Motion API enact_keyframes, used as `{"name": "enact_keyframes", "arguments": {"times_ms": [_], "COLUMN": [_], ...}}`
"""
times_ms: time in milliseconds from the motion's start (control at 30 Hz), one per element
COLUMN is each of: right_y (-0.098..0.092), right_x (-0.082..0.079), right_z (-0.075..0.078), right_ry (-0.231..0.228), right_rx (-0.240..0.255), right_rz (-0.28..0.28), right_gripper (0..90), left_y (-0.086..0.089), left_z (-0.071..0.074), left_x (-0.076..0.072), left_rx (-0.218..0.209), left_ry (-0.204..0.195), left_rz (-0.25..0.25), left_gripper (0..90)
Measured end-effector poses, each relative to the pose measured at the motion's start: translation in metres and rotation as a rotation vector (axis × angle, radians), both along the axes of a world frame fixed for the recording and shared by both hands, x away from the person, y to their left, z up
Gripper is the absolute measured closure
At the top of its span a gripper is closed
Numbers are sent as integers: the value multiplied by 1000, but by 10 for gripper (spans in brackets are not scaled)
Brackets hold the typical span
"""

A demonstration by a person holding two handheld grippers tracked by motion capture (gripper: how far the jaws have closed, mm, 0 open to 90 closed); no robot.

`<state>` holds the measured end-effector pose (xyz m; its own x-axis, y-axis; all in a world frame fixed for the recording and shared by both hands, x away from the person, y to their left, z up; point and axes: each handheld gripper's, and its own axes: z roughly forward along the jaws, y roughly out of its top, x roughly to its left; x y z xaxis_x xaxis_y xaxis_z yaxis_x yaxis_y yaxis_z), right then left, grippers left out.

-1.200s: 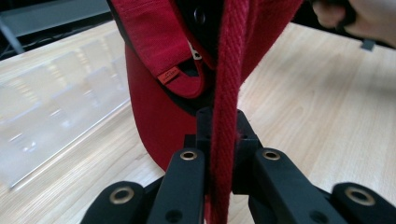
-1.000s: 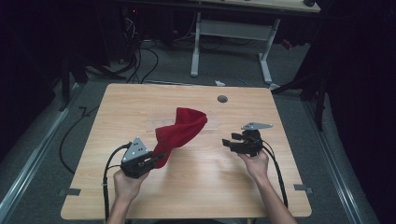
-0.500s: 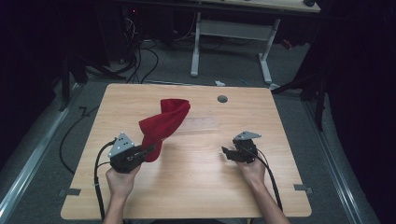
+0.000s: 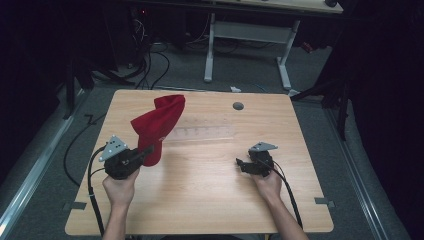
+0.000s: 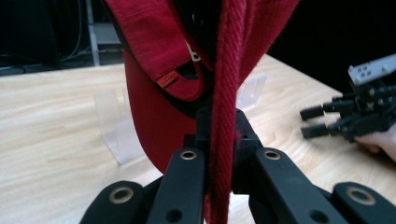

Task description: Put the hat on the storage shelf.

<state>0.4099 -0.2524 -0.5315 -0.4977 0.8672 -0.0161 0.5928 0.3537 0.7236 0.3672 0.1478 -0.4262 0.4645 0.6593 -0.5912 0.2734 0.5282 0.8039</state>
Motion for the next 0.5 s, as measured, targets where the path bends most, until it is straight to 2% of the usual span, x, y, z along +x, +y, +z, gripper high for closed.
{"name": "enact_keyframes", "arguments": {"times_ms": [167,233,333,500], "right_y": [0,0,1,1], "right_x": [0,0,0,-1], "right_z": [0,0,0,0], "right_ry": [0,0,0,2], "right_rx": [0,0,-1,1], "right_rz": [-1,0,1,2], "right_gripper": [358,358,355,352], "left_y": [2,1,-2,-3], "left_z": [11,15,18,20], "left_x": [12,18,28,46], "left_rx": [10,5,22,-7], "left_ry": [-18,-22,-21,-12], "left_rz": [18,13,9,10], "left_gripper": [856,856,855,855]}}
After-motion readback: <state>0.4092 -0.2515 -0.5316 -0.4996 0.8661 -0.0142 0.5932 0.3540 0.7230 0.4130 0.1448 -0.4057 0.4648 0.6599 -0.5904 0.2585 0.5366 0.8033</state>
